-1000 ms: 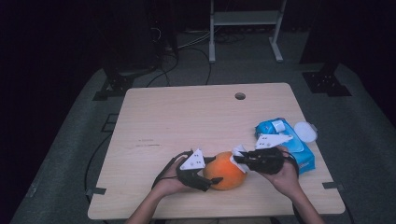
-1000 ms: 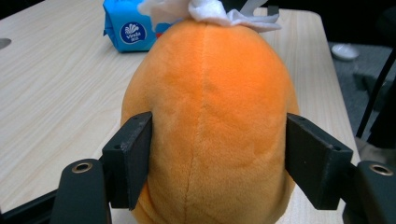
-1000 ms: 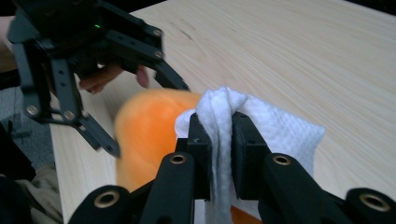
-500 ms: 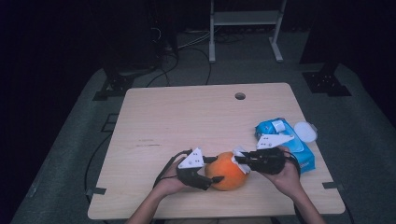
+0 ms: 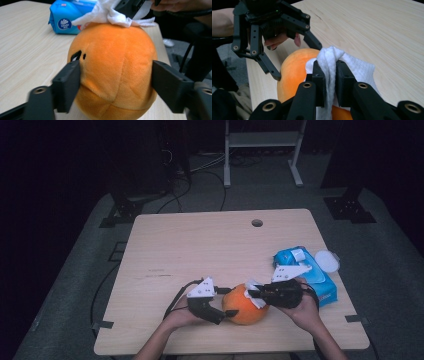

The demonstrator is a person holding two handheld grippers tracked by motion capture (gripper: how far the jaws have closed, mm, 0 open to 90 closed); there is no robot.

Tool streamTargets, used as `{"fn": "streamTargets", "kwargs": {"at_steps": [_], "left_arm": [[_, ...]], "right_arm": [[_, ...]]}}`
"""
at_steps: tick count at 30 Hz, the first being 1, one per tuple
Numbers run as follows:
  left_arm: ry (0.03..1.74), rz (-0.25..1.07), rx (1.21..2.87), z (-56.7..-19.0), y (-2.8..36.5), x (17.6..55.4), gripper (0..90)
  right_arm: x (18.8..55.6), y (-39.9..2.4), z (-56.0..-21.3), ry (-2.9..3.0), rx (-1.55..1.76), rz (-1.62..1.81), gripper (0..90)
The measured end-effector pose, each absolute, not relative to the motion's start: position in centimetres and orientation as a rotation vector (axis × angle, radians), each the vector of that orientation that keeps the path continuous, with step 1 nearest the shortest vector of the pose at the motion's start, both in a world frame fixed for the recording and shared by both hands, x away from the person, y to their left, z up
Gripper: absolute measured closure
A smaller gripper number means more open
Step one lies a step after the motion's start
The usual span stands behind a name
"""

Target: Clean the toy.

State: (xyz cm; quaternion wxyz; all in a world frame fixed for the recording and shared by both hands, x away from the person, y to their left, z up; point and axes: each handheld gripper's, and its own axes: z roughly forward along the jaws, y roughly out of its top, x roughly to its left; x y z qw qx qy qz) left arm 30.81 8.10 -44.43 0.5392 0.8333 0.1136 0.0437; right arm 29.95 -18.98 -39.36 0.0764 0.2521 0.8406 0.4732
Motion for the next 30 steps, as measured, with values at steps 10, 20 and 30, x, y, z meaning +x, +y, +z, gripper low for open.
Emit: {"fn": "streamTargets", "kwargs": {"at_steps": [10,20,30], "left_arm": [[0.260,0.137,2.014,-44.3,8.2,30.6,42.4],[0.259,0.067,1.944,-45.0,8.1,31.0,22.8],[0.274,0.141,2.006,-44.6,7.9,30.7,41.0]], "right_arm": [[29.0,-16.9,-39.0,2.544,0.673,1.421,78.9],[30.7,-20.9,-39.9,2.471,0.849,1.417,78.9],[28.8,-17.1,-38.8,2.526,0.676,1.417,79.0]]}}
